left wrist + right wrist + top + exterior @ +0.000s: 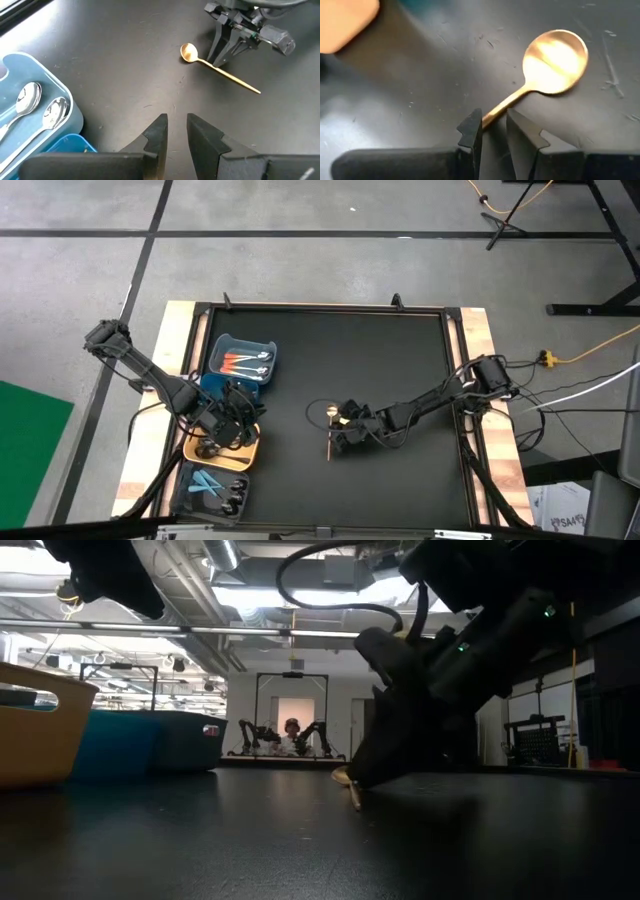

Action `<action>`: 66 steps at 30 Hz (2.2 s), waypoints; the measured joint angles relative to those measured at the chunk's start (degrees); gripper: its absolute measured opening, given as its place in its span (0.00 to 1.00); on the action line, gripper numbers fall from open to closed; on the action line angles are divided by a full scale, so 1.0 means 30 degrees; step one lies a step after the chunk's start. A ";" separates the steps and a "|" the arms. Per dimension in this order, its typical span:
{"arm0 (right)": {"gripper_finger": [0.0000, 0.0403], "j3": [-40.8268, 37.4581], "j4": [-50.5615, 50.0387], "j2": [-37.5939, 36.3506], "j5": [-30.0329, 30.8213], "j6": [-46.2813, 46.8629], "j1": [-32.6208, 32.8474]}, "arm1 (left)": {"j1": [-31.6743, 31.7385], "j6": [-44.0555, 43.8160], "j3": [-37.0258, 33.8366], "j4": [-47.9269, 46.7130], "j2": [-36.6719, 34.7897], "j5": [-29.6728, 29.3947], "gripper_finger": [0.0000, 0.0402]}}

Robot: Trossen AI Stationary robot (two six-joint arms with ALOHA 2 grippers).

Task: Sort silverware by color (type)
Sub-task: Put the gold spoon into the blue bin

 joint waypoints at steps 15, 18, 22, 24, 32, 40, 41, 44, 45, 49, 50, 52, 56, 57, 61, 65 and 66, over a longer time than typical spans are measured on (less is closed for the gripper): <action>0.19 -0.0007 0.0390 0.0023 0.1183 -0.0066 -0.0022 | 0.0000 0.0005 0.0000 0.0005 0.0000 -0.0248 0.17; 0.19 -0.0007 0.0405 0.0023 0.1180 0.0043 -0.0022 | 0.0000 0.0003 0.0000 0.0005 0.0000 -0.0248 0.17; 0.19 -0.0007 0.0412 0.0023 0.1197 0.0240 -0.0022 | 0.0000 0.0001 0.0000 0.0005 0.0000 -0.0248 0.17; 0.19 -0.0007 0.0412 0.0023 0.1384 0.0247 -0.0022 | 0.0000 -0.0001 0.0000 0.0005 0.0000 -0.0248 0.17; 0.19 0.0267 0.0384 0.0092 0.1592 0.0269 -0.0022 | 0.0000 0.0002 0.0000 0.0005 0.0000 -0.0262 0.17; 0.19 0.0846 0.0134 0.0671 0.1715 -0.0146 -0.0022 | -0.0003 0.0003 0.0000 0.0020 0.0007 -0.0357 0.17; 0.19 0.0867 0.0028 0.0664 0.1736 -0.0146 -0.0022 | -0.0002 0.0010 0.0000 -0.0002 0.0007 -0.0352 0.17; 0.19 0.0860 -0.0087 0.0664 0.2057 -0.0146 -0.0015 | -0.0007 0.0147 0.0000 0.0019 0.0007 -0.0357 0.17; 0.19 0.0867 -0.0005 0.0664 0.1985 -0.0152 -0.0015 | -0.0007 0.0292 0.0000 0.0012 0.0007 -0.0343 0.17; 0.19 0.0867 -0.0127 0.0658 0.1507 -0.0146 -0.0015 | 0.0000 0.0457 0.0000 0.0020 0.0007 -0.0342 0.17; 0.19 0.0867 -0.0149 0.0589 0.1439 -0.0147 -0.0007 | 0.0000 0.0464 0.0000 0.0020 0.0007 -0.0342 0.17; 0.19 0.0867 -0.0111 0.0495 0.1331 -0.0146 -0.0007 | 0.0000 0.0464 0.0000 0.0020 0.0007 -0.0342 0.17; 0.19 0.0867 -0.0069 0.0336 0.1153 -0.0153 0.0000 | 0.0000 0.0471 0.0000 0.0020 0.0007 -0.0335 0.17; 0.19 0.0867 -0.0091 0.0336 0.1146 -0.0153 0.0000 | 0.0000 0.0471 0.0000 0.0012 0.0007 -0.0327 0.17; 0.19 0.0867 -0.0138 0.0336 0.0529 -0.0179 -0.0004 | 0.0000 0.0471 0.0000 0.0020 0.0007 -0.0321 0.17; 0.19 0.0867 -0.0273 0.0234 0.0308 -0.0321 0.0000 | 0.0000 0.0471 0.0000 0.0020 0.0007 -0.0321 0.17; 0.19 0.0866 -0.0309 0.0193 0.0203 -0.0410 0.0000 | 0.0000 0.0471 0.0000 0.0012 0.0007 -0.0321 0.17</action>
